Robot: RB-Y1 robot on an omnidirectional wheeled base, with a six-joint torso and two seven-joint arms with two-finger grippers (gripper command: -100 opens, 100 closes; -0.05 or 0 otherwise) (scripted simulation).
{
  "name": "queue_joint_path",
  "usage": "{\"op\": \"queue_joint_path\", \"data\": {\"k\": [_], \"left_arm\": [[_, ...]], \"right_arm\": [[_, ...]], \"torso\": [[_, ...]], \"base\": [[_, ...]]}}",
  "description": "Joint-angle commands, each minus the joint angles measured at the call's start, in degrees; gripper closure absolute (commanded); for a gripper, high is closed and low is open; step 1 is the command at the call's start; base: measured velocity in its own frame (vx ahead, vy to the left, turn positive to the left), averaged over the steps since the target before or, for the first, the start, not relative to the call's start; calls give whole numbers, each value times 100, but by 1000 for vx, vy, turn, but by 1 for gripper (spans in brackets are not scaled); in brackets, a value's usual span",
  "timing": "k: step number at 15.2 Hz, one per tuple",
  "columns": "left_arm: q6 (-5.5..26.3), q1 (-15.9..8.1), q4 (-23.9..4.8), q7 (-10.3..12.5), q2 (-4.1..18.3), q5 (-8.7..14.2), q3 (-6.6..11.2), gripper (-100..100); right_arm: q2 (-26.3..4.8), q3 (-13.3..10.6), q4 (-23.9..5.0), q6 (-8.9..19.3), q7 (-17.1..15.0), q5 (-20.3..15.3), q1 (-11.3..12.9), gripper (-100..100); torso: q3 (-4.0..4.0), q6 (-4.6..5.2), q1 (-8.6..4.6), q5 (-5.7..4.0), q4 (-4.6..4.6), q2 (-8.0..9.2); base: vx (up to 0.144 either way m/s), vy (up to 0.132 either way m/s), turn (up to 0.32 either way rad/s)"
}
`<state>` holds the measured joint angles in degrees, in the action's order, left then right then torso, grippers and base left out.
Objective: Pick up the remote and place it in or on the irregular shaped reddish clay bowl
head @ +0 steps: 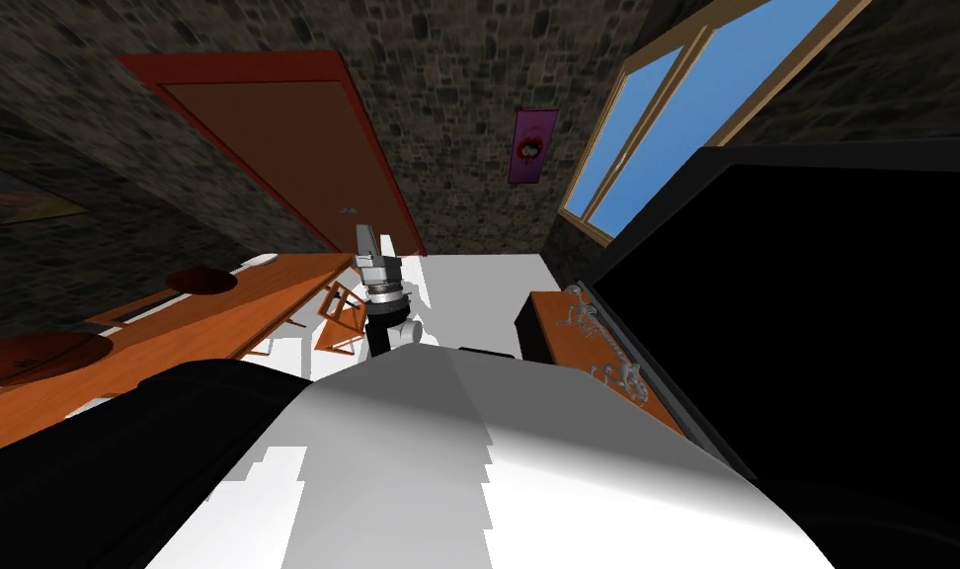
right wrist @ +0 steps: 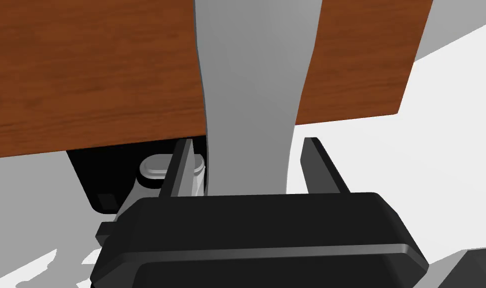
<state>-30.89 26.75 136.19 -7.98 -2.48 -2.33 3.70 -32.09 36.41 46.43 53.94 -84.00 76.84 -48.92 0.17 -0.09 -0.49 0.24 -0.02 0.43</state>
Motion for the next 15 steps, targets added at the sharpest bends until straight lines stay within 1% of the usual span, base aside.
{"op": "queue_joint_path", "data": {"k": [1, 2, 3, 6, 7, 10, 12, 13, 14, 15], "left_arm": [[0, 0, 0, 0, 0, 0, 0, 0], [0, 0, 0, 0, 0, 0, 0, 0], [0, 0, 0, 0, 0, 0, 0, 0], [0, 0, 0, 0, 0, 0, 0, 0], [0, 0, 0, 0, 0, 0, 0, 0], [0, 0, 0, 0, 0, 0, 0, 0], [0, 0, 0, 0, 0, 0, 0, 0], [0, 0, 0, 0, -1, 0, 0, 0], [0, 0, 0, 0, -1, 0, -1, 0], [0, 1, 0, 0, -1, 0, -1, 0]], "right_arm": [[-72, 24, 170, 27, -89, 1, -108, 100], [-262, 78, 225, 74, -136, 41, -166, 100], [-262, 78, 225, 74, -136, 41, -166, 100], [-546, 157, 302, 135, -204, 99, -248, 100], [-546, 157, 302, 135, -204, 99, -248, 100], [-792, 224, 363, 177, -257, 142, -313, 100], [-991, 275, 404, 194, -288, 165, -353, 100], [-878, 218, 258, 228, -202, 177, -248, 100], [-882, 209, 253, 248, -195, 182, -238, -100], [-881, 208, 254, 253, -194, 182, -239, -100]], "torso": [[0, 0, 0, 0, 0, 0], [0, 1, 7, -3, 0, -1], [0, -1, 14, 2, -2, 3], [-1, -6, 14, 3, -3, 0], [-1, -7, 10, 3, -4, 2], [-7, -9, 26, 5, -3, -12], [-9, -8, 14, 17, -9, -10], [-6, -6, -13, 34, -14, 2], [-4, -4, -25, 37, -15, 5], [-5, -3, -23, 36, -15, 2]], "base": [[-79, -127, 21], [-93, -114, 4], [-94, -120, -1], [-89, -132, 0], [-84, -123, 8], [-58, -102, -3], [-78, -131, -8], [-52, -82, 14], [-15, -21, 9], [-6, -8, 2]]}}
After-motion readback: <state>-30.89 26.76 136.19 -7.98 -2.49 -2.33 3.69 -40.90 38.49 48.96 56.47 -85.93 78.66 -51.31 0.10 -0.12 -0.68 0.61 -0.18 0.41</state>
